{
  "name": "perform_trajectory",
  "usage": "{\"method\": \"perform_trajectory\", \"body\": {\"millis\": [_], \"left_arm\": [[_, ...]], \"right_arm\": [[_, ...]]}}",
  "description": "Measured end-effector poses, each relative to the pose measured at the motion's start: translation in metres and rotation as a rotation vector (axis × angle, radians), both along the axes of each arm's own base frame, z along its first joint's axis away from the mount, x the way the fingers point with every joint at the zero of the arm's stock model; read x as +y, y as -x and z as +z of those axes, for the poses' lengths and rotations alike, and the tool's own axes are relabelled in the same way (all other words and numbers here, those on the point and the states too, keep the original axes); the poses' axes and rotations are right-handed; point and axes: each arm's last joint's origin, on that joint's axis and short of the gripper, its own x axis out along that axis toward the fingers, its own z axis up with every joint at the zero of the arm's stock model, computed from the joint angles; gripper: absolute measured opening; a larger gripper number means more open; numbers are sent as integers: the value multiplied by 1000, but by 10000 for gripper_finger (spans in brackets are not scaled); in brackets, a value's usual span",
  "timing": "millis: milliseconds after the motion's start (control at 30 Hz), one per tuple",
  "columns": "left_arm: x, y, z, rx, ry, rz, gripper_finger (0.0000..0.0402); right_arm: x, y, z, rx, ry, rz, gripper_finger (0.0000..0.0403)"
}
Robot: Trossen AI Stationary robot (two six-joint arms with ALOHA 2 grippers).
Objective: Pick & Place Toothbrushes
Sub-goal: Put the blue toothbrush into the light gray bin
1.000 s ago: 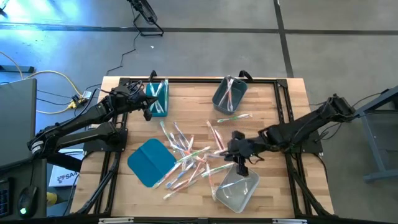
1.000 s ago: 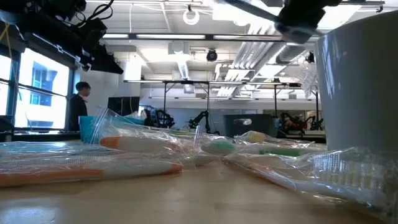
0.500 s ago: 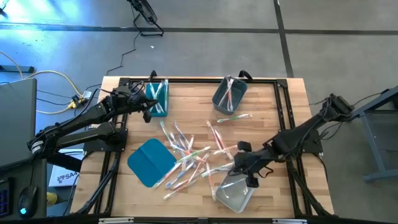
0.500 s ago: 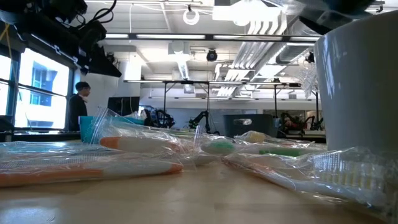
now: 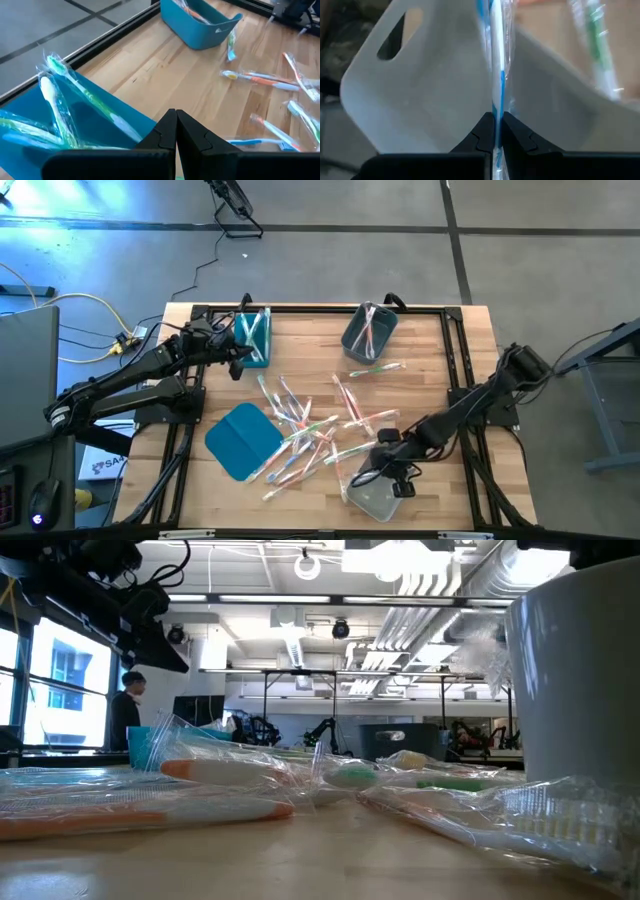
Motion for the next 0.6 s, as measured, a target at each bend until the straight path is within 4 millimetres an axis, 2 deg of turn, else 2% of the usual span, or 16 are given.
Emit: {"method": "perform_trajectory", "body": {"millis": [200, 367, 600], "left_arm": [[-1, 1, -2, 20, 14, 0, 1], [-1, 1, -2, 23, 16, 0, 1], [-1, 1, -2, 23, 16, 1, 1]], "right_arm": [[-1, -2, -2, 0, 10, -23, 23], [-7, -6, -2, 18, -2, -164, 66], [-7, -6, -2, 38, -39, -142, 112]]}}
